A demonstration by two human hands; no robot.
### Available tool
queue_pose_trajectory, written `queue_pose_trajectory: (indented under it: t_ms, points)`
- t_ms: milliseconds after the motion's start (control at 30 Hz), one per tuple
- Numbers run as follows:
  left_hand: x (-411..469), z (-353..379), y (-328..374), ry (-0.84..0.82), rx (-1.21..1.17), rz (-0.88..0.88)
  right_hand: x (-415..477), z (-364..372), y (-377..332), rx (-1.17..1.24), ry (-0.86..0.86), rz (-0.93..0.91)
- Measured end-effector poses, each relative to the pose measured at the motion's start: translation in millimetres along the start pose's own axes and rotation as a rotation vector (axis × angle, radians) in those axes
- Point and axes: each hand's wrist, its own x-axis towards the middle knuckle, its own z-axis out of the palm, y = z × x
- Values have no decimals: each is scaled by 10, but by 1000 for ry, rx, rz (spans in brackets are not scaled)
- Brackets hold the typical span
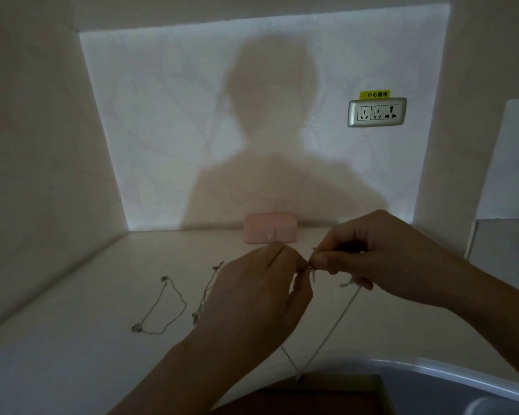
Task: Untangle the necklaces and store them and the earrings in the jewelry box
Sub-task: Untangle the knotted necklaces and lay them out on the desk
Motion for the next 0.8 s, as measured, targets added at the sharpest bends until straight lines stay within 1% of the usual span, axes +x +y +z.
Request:
queue_pose_trajectory:
  t_ms: [367,433,500,567,700,800]
  points:
    - [9,23,-3,4,-60,4,-13,4,16,27,9,24]
    - [0,23,-3,-8,-150,-67,-9,5,19,65,6,40]
    - [-6,23,-11,14,-273,-207,-5,6,18,119,-14,61]
    - [-9,47,-29,16,-341,-329,0,17,13,156,-42,72]
    - [-6,70,-45,-8,-375,-393,26,42,29,194,-4,89]
    - [-10,81,-55,-25,-386,-415,44,63,45,163,18,84]
